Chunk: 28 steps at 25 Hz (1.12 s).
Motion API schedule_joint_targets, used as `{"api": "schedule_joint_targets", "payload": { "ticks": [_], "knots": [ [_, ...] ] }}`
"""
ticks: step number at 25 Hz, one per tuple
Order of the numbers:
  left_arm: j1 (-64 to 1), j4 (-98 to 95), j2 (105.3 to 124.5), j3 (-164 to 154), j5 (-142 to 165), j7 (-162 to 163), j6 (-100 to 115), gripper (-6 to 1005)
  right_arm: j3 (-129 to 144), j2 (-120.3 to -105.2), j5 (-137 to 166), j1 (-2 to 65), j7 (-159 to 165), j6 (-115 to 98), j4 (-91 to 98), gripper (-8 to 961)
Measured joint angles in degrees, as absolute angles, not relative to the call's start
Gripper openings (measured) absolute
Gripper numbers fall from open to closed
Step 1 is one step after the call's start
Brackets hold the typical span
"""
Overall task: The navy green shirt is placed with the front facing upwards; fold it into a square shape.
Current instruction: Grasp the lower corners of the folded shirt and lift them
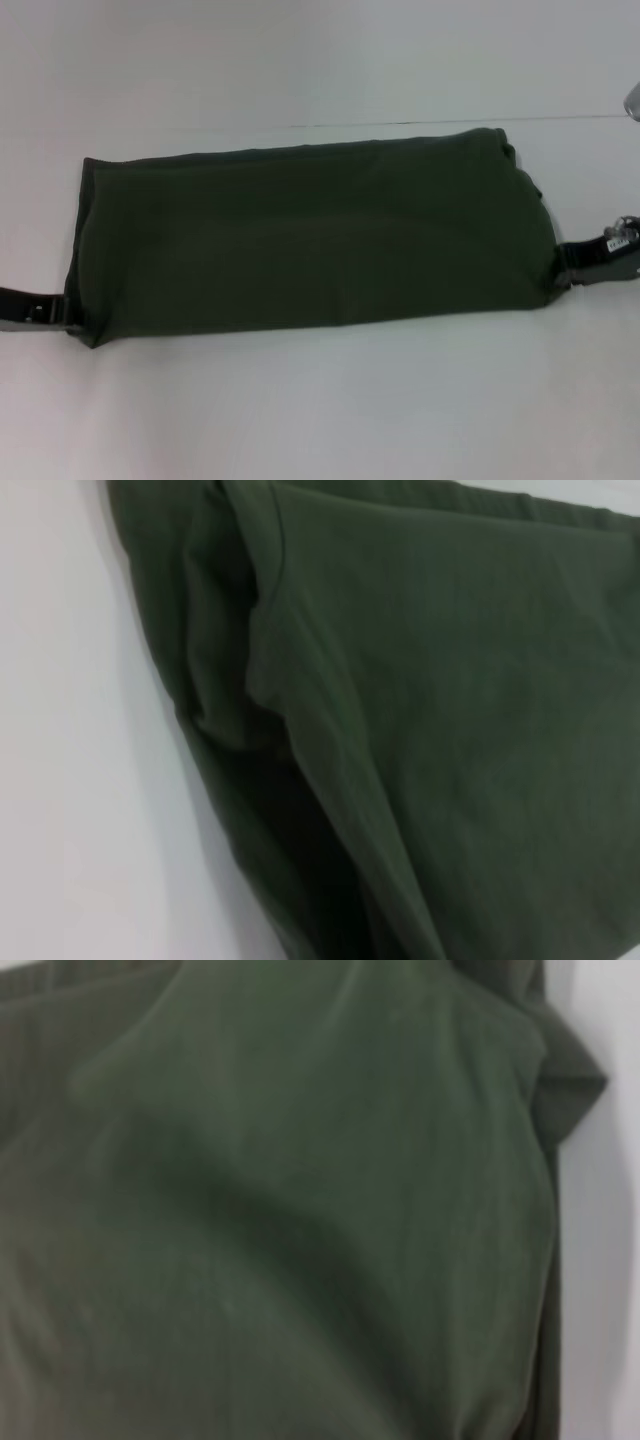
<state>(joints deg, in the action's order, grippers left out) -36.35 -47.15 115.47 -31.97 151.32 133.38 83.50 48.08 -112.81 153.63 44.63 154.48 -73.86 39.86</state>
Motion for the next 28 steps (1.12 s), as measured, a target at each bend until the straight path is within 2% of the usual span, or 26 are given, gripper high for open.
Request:
{"api": "schedule_joint_targets", "payload": {
  "ticks": [28],
  "knots": [
    [-36.5,-52.3,113.51,-31.5,157.5,133.4,106.5,40,48.5,-113.22,153.7,40.7,143.7,-99.4,42.5,39]
  ]
}}
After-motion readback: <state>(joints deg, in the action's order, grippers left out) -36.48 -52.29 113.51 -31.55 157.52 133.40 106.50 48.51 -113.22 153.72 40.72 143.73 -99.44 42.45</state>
